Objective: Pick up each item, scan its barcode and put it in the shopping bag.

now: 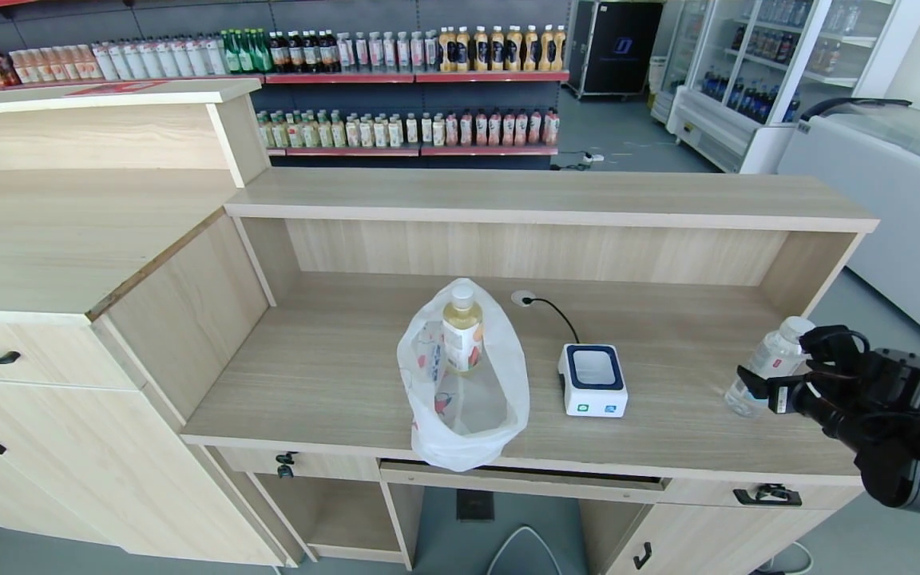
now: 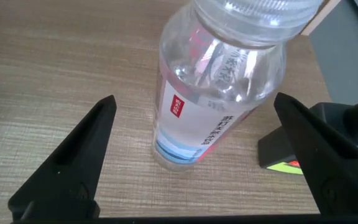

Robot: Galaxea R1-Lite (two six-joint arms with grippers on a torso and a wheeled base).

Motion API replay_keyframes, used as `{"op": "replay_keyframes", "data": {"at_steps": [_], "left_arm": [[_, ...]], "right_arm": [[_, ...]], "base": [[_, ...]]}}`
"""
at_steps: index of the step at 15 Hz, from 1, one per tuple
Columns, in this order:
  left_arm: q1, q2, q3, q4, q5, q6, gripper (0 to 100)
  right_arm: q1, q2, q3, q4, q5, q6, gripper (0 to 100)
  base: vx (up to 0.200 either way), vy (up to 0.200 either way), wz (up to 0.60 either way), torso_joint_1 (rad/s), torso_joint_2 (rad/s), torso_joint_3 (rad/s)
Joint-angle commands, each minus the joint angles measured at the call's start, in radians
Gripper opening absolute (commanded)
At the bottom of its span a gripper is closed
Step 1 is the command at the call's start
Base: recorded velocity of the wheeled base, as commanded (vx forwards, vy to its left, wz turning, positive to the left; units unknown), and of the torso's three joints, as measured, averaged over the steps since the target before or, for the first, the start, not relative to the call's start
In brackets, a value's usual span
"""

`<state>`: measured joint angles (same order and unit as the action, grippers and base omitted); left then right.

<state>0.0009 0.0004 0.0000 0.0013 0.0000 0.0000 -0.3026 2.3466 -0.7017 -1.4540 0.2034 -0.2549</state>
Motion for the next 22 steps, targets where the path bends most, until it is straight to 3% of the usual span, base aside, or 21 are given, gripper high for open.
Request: {"op": "replay_keyframes", "data": {"at_steps": [1,22], "left_arm": [[0.001,0.000,0.000,0.000,0.000,0.000,100],[0.001,0.000,0.000,0.000,0.000,0.000,100]], "right_arm": [[0.003,0.019,-0.022,0.000,0.001,-0.003,100],[0.034,0.132,-0.179,0.001,-0.001,-0.003,100]], "base": [[0.000,0.000,0.00,0.000,0.00,0.000],[0.000,0.000,0.00,0.000,0.00,0.000]]}}
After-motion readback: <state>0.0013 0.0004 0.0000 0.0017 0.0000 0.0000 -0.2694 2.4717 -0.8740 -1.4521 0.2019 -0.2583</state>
